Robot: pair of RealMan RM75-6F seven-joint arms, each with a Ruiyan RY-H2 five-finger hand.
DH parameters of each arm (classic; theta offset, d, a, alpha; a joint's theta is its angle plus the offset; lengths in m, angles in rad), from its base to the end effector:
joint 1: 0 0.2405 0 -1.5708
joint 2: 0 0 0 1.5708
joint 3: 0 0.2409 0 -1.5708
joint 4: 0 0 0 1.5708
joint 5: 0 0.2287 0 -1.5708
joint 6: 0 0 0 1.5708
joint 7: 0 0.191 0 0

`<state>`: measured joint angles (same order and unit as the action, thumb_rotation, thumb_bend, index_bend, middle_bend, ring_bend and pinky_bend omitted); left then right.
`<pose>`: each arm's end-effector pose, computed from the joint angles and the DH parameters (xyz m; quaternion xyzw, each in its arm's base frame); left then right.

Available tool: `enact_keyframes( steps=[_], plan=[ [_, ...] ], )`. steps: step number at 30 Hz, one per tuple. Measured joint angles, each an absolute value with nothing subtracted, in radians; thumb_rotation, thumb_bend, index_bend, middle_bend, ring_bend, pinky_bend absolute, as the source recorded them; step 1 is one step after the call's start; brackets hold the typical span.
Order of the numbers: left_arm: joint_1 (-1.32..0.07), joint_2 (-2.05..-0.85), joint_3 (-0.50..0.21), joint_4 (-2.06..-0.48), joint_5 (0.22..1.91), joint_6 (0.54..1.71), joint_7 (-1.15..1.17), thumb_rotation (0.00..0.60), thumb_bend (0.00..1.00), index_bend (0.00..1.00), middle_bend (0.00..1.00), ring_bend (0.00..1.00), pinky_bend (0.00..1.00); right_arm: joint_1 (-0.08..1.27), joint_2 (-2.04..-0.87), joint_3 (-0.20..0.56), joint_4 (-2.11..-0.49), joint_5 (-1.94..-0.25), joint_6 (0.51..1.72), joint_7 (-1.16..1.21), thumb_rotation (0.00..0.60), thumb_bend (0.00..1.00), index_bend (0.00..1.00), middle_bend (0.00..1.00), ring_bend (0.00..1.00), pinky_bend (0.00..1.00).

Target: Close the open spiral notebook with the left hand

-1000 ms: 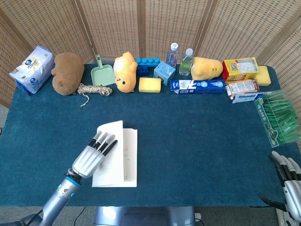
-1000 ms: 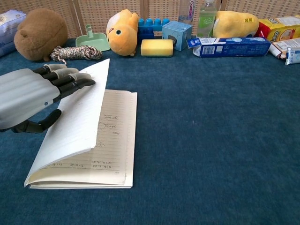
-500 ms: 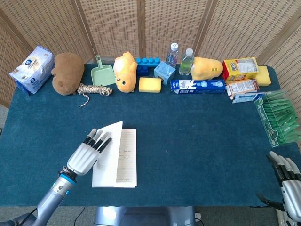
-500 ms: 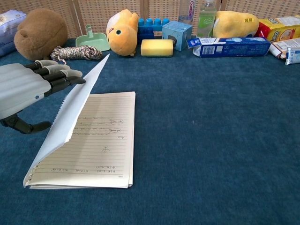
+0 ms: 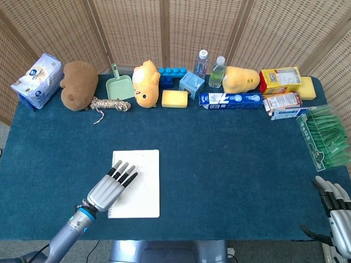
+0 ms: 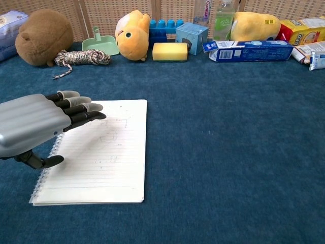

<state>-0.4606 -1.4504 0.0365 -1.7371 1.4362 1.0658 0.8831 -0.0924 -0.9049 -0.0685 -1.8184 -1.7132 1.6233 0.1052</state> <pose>-0.1534 0.2478 -0.0582 -0.8552 -0.1691 -0.2519 0.4203 -0.2762 -0.1495 0.1687 0.5907 -0.4272 0.4104 0.5478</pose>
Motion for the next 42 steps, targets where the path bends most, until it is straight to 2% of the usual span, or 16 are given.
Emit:
enact_keyframes(
  steps=[10,19,29,34,38,42],
  plan=[
    [-0.461,-1.432,0.038,-1.754,1.426,1.091,0.878,0.600,0.30,0.00,0.00,0.00,0.04,-0.090,-0.906,-0.068,-1.819,-1.710,1.619,0.101,0.600,0.00,0.00,0.00,0.00,0.00],
    [-0.425,-1.341,0.027,-1.803,1.464,1.202,0.805,0.600,0.30,0.00,0.00,0.00,0.02,-0.092,-0.905,-0.067,-1.817,-1.710,1.626,0.109,0.600,0.00,0.00,0.00,0.00,0.00],
    [-0.287,-1.204,0.095,-1.856,1.535,1.384,0.660,0.600,0.30,0.00,0.00,0.00,0.00,-0.098,-0.901,-0.055,-1.815,-1.689,1.644,0.120,0.600,0.00,0.00,0.00,0.00,0.00],
    [-0.199,-1.181,0.126,-1.845,1.554,1.494,0.579,0.600,0.30,0.00,0.00,0.00,0.00,-0.102,-0.912,-0.033,-1.805,-1.668,1.667,0.104,0.600,0.00,0.00,0.00,0.00,0.00],
    [-0.098,-1.180,0.151,-1.819,1.589,1.625,0.501,0.600,0.28,0.00,0.00,0.00,0.00,-0.112,-0.945,-0.009,-1.785,-1.651,1.709,0.056,0.600,0.00,0.00,0.00,0.00,0.00],
    [-0.014,-1.179,0.169,-1.825,1.636,1.727,0.454,0.600,0.27,0.00,0.00,0.00,0.00,-0.112,-0.946,-0.005,-1.787,-1.628,1.690,0.056,0.600,0.00,0.00,0.00,0.00,0.00]
  ],
)
